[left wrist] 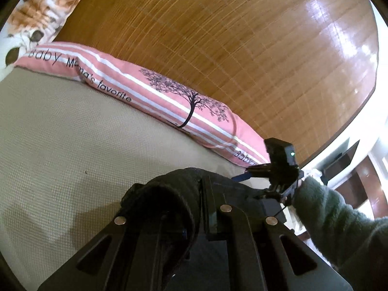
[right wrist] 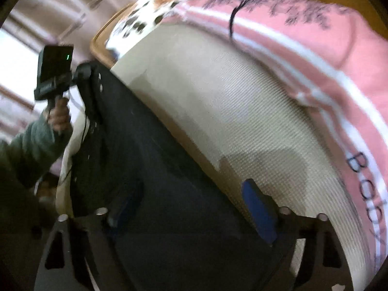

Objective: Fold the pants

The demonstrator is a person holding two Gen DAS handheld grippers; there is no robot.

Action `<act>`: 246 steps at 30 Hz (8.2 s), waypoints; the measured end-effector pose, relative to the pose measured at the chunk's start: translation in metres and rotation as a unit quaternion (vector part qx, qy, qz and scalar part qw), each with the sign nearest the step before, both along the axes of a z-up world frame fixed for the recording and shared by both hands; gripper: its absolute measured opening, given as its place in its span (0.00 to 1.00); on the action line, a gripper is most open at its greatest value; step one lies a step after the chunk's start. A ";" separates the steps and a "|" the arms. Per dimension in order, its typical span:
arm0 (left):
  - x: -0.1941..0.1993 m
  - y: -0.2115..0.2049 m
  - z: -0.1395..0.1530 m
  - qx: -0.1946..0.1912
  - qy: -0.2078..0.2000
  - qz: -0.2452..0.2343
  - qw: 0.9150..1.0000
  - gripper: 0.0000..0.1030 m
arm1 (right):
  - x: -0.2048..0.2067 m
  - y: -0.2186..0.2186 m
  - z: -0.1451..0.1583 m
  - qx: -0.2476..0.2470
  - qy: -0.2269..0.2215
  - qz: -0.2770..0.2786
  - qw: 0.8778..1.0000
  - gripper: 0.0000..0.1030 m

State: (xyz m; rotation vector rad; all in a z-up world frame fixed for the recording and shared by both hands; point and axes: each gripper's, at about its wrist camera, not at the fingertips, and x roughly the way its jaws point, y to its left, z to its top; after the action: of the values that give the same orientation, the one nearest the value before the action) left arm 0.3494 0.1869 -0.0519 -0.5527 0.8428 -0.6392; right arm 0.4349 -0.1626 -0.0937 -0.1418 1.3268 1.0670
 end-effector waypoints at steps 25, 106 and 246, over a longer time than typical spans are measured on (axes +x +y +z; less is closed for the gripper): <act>0.007 -0.034 -0.016 0.189 -0.026 0.049 0.980 0.09 | -0.057 -0.056 0.018 -0.100 -0.129 -0.113 0.980 0.09; -0.295 0.018 -0.028 0.020 0.209 0.164 0.964 0.18 | -0.400 -0.125 -0.031 0.118 0.080 -0.546 0.825 0.49; -0.326 -0.365 -0.055 0.284 -0.058 -0.292 0.911 0.11 | -0.210 -0.302 -0.049 0.119 0.072 -0.637 0.758 0.29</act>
State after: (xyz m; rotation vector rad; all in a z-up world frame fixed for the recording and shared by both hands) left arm 0.0235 -0.1778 -0.1068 0.2860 1.0326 -0.9098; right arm 0.2249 -0.4645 -0.1425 0.9527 1.0333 0.0278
